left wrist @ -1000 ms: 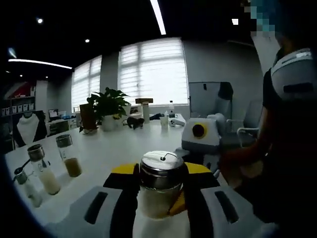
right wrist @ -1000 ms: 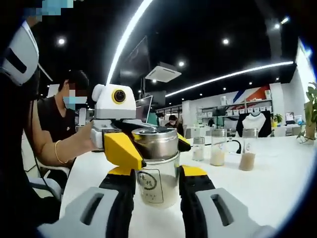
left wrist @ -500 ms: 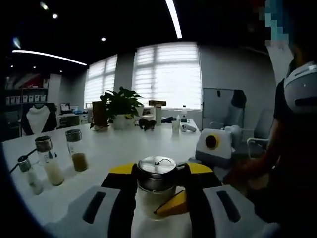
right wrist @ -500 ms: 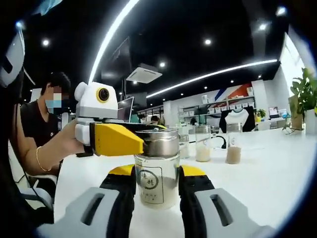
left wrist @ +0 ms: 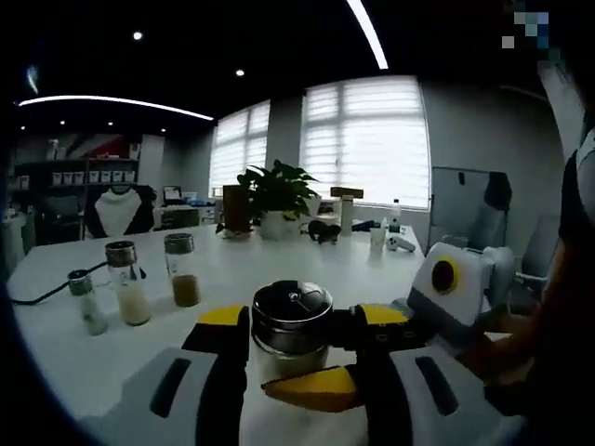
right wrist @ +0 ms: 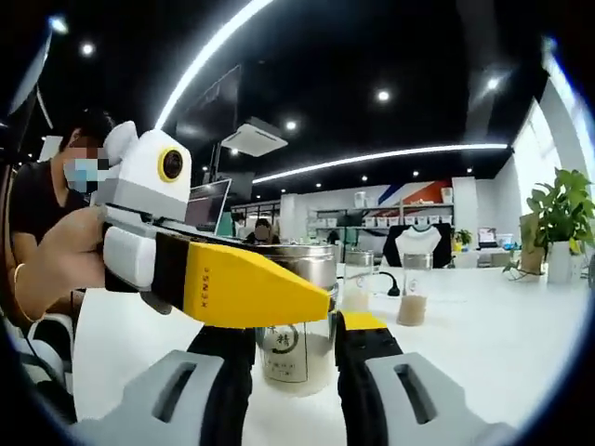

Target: Rotate the seasoning bottle until the label or dispensing opening points toward the visible target arrow and the bottle remains upright within the marked orientation range

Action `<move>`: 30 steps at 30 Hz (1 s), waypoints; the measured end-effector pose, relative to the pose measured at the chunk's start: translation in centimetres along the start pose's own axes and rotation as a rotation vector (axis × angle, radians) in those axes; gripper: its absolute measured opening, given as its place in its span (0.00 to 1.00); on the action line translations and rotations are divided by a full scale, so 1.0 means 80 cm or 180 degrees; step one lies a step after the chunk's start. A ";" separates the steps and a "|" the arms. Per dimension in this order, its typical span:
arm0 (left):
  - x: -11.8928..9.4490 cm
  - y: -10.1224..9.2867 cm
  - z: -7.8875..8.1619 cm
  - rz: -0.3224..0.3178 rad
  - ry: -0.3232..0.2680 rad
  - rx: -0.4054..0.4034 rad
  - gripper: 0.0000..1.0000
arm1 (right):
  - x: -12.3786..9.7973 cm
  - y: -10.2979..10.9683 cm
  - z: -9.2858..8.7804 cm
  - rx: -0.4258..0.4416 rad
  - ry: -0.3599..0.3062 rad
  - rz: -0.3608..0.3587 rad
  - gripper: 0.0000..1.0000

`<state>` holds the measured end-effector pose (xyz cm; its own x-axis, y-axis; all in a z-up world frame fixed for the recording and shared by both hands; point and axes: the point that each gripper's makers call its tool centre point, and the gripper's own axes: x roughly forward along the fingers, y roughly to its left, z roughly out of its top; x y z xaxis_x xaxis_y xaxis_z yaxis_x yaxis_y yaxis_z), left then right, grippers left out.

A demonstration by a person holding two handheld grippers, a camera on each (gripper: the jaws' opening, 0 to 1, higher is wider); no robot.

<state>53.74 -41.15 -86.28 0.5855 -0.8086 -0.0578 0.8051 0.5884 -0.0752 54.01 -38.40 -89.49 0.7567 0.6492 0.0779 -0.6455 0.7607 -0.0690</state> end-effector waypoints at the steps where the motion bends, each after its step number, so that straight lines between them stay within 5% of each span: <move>1: -0.001 -0.002 0.002 0.0025 -0.0062 -0.0090 0.46 | 0.001 -0.001 0.001 -0.0010 -0.0016 -0.0024 0.31; 7: -0.007 0.002 -0.003 0.0342 0.0033 -0.0061 0.47 | 0.005 0.001 -0.001 0.0022 -0.0034 -0.0072 0.31; 10: -0.009 0.009 0.008 0.0521 -0.0147 -0.0170 0.45 | 0.007 0.001 -0.002 0.0066 -0.0065 -0.0114 0.31; 17: -0.017 0.017 0.005 0.0866 -0.0198 -0.0179 0.42 | 0.010 0.011 -0.002 0.0110 -0.0131 -0.0187 0.31; 23: -0.013 0.020 0.004 0.0924 -0.0311 -0.0268 0.46 | 0.012 0.008 -0.005 0.0130 -0.0109 -0.0232 0.31; 30: -0.018 0.029 0.009 0.1133 -0.0443 -0.0093 0.37 | 0.012 0.014 0.000 0.0238 -0.0171 -0.0227 0.31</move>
<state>54.85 -38.67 -85.66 0.8369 -0.5451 0.0502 0.5472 0.8306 -0.1031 54.02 -36.92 -89.46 0.7955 0.5911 0.1334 -0.5978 0.8016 0.0129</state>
